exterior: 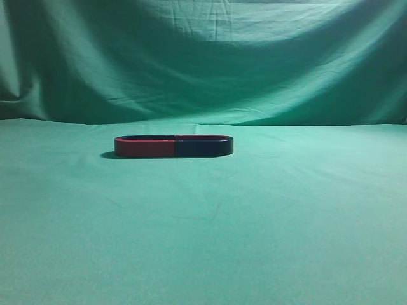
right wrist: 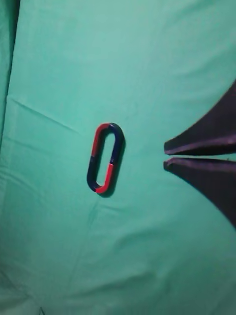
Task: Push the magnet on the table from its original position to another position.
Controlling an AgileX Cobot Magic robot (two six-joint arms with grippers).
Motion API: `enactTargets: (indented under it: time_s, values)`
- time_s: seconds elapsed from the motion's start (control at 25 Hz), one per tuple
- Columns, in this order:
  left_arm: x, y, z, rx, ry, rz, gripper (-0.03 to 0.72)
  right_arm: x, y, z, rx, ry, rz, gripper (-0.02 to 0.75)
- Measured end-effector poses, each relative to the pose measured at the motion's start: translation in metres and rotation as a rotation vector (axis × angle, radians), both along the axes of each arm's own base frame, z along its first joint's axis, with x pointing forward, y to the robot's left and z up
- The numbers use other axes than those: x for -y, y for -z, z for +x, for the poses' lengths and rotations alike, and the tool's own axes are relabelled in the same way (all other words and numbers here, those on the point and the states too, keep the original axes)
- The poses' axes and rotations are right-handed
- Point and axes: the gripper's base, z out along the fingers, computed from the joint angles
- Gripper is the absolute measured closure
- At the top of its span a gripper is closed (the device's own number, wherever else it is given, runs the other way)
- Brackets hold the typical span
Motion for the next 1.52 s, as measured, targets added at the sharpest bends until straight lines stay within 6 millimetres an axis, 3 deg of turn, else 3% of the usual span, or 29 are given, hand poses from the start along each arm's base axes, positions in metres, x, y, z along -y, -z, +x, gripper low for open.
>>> enactTargets:
  time_s: [0.2, 0.32, 0.48, 0.64, 1.08, 1.4, 1.52]
  values:
    - [0.0, 0.0, 0.0, 0.0, 0.0, 0.0, 0.289, 0.018, 0.018, -0.039, -0.046, -0.02, -0.021, 0.738]
    - [0.0, 0.0, 0.0, 0.0, 0.0, 0.0, 0.289, 0.025, 0.021, -0.052, -0.047, -0.036, -0.054, 0.738]
    - [0.0, 0.0, 0.0, 0.0, 0.0, 0.0, 0.289, 0.033, 0.024, -0.061, 0.122, -0.041, -0.04, 0.738]
    - [0.0, 0.0, 0.0, 0.0, 0.0, 0.0, 0.289, 0.049, 0.041, -0.078, 0.322, 0.053, 0.021, 0.738]
    - [0.0, 0.0, 0.0, 0.0, 0.0, 0.0, 0.289, 0.08, 0.159, -0.096, 0.557, 0.473, -0.047, 0.738]
    - [0.0, 0.0, 0.0, 0.0, 0.0, 0.0, 0.289, 0.083, 0.239, -0.088, 0.403, 0.512, -0.096, 0.738]
    - [0.0, 0.0, 0.0, 0.0, 0.0, 0.0, 0.289, 0.083, 0.246, -0.088, 0.387, 0.512, -0.098, 0.738]
